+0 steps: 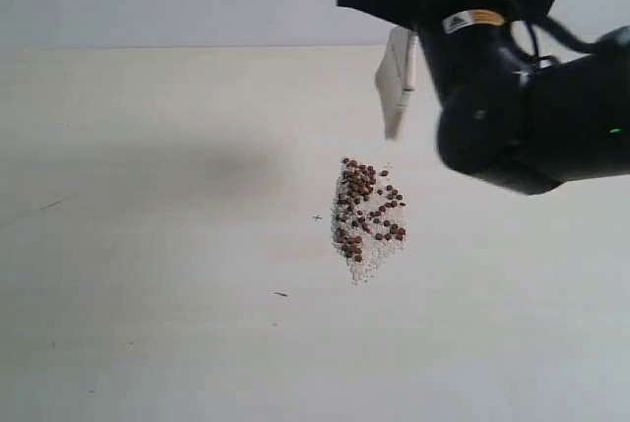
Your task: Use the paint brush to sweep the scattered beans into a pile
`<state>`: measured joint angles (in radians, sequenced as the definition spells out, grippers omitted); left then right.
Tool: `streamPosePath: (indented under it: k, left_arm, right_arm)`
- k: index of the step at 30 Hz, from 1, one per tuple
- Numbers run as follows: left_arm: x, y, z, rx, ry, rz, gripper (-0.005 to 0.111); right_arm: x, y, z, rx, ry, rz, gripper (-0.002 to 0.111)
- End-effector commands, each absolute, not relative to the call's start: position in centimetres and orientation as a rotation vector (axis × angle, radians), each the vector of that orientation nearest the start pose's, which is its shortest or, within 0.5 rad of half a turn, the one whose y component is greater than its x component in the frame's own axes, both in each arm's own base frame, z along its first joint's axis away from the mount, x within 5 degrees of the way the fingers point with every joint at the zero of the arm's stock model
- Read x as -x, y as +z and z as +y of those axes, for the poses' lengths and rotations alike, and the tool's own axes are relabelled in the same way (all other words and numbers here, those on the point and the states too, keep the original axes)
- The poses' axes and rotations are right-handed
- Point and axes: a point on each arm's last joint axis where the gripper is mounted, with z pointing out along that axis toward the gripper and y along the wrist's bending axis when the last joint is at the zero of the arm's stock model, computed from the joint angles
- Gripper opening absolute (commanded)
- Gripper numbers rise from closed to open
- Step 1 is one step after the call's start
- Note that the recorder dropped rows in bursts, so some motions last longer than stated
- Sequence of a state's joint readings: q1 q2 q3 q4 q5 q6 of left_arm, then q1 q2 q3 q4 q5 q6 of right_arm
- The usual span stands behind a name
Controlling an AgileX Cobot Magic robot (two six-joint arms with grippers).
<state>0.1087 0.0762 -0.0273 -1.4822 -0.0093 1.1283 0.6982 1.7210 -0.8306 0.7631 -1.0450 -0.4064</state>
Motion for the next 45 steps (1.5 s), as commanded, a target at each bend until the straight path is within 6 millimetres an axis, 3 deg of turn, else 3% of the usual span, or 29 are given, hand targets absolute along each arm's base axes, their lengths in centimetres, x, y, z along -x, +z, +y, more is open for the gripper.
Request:
streamPosePath:
  k: [1, 6, 11, 14, 19, 25, 31, 36, 39, 45]
  left_arm:
    - [-6.2, 21.7, 0.7, 0.363, -0.192, 1.499, 0.000]
    - [-6.2, 21.7, 0.7, 0.363, -0.192, 1.499, 0.000]
    - [-6.2, 21.7, 0.7, 0.363, -0.192, 1.499, 0.000]
    - [-6.2, 21.7, 0.7, 0.363, -0.192, 1.499, 0.000]
    - [-6.2, 21.7, 0.7, 0.363, -0.192, 1.499, 0.000]
    - [-6.2, 21.7, 0.7, 0.363, -0.192, 1.499, 0.000]
    - [-6.2, 21.7, 0.7, 0.363, -0.192, 1.499, 0.000]
    - [-6.2, 21.7, 0.7, 0.363, -0.192, 1.499, 0.000]
    - [-6.2, 21.7, 0.7, 0.363, -0.192, 1.499, 0.000]
    - [-6.2, 21.7, 0.7, 0.363, -0.192, 1.499, 0.000]
  right_arm:
    - [-31.2, 24.7, 15.0, 0.294, 0.317, 1.443, 0.000]
    - [-34.0, 24.9, 12.5, 0.555, 0.590, 1.402, 0.000]
    - [-37.6, 24.1, 11.0, 0.896, 0.664, 1.468, 0.000]
    - [-39.6, 22.8, 11.0, 0.914, 0.753, 1.544, 0.000]
    - [-41.6, 21.7, 11.9, 0.954, 0.915, 1.401, 0.000]
    - [-43.8, 20.7, 12.4, 0.982, 1.002, 1.405, 0.000]
    - [-42.6, 23.5, 12.0, 1.032, 1.015, 1.440, 0.000]
    - [-39.9, 25.0, 11.8, 1.061, 1.017, 1.463, 0.000]
    - [-37.9, 24.6, 11.6, 1.066, 1.020, 1.477, 0.000]
    - [-34.2, 22.0, 11.3, 1.023, 1.045, 1.519, 0.000]
